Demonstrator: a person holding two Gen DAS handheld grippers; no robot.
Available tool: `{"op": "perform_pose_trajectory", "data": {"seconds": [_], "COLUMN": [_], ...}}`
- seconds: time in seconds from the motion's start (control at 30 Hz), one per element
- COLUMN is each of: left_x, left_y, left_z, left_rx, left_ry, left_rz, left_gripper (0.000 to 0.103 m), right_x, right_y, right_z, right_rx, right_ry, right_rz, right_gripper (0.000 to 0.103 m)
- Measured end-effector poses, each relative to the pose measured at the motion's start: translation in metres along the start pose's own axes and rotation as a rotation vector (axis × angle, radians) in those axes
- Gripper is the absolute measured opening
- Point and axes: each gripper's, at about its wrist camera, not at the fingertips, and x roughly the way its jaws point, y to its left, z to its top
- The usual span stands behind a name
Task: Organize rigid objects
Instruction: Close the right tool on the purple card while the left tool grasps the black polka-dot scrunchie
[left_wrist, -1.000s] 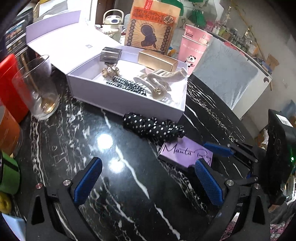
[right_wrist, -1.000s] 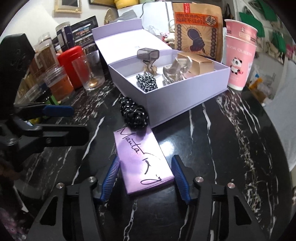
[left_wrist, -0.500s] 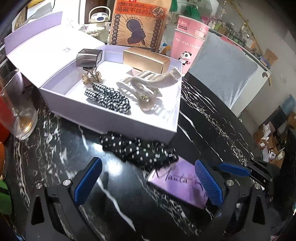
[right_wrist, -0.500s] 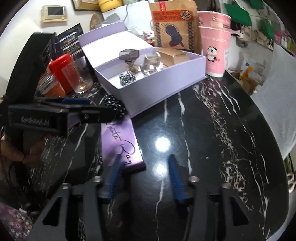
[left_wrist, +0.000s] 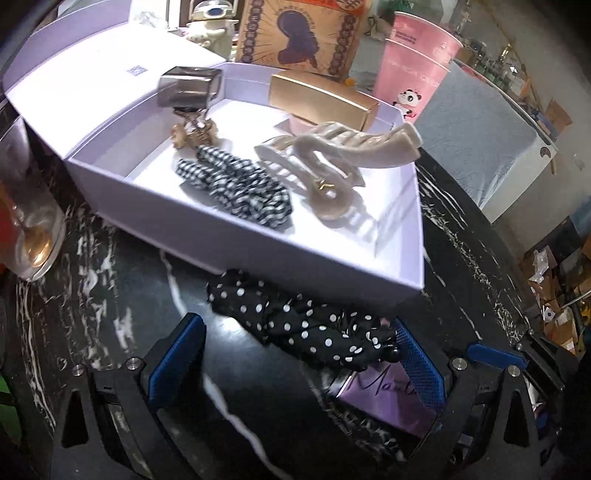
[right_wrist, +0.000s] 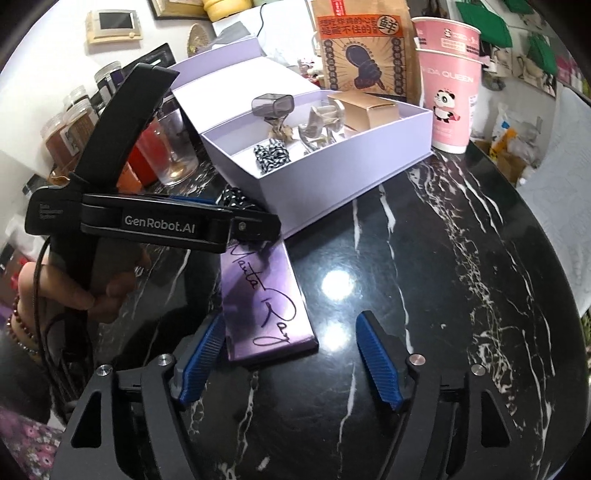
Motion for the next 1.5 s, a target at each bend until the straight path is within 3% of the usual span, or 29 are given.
{"op": "perform_pose_trajectory", "data": {"seconds": [0.37,0.57,0.7,0.8,0.93,0.97,1.03,1.1,1.3,1.5], "left_x": [-0.021,-0.024,-0.023,-0.02,-0.012,-0.011,-0.013,-0.014,-0.019,-0.033], "left_y": [0.043,0.044,0.031,0.023,0.015,0.013,0.011,0.009,0.001,-0.017], "left_z": [-0.022,-0.024,-0.019,-0.015,-0.012,-0.012,-0.014,-0.015,-0.027,-0.054], "left_rx": [-0.083,-0.083,-0.029,-0.005,0.008,0.015,0.012,0.011,0.033,0.1], "left_ry": [-0.01,-0.023,-0.034,-0.033,-0.028,-0.025,-0.038,-0.041,-0.028,-0.005], "left_rz": [0.074,0.064,0.069,0.083,0.15,0.177,0.182,0.184,0.141,0.111], "left_gripper": [0.102,0.102,0.102,0.092,0.06,0.058,0.04,0.03,0.022,0.022], "right_x": [0.013,0.017,0.016,0.014,0.009,0.007,0.003,-0.001,-0.01,-0.019], "right_y": [0.02,0.027,0.026,0.023,0.016,0.013,0.01,0.007,0.003,0.004], "right_z": [0.003,0.003,0.004,0.005,0.003,0.002,-0.001,-0.004,-0.014,-0.024], "right_rx": [-0.081,-0.106,-0.112,-0.097,-0.067,-0.058,-0.047,-0.036,-0.015,-0.015], "right_ry": [0.009,0.005,0.005,0.006,0.004,0.003,0.002,-0.001,-0.011,-0.01], "right_rz": [-0.017,-0.04,-0.096,-0.114,-0.127,-0.129,-0.136,-0.139,-0.131,-0.122], "right_gripper": [0.075,0.074,0.057,0.055,0.052,0.052,0.052,0.052,0.052,0.052]}}
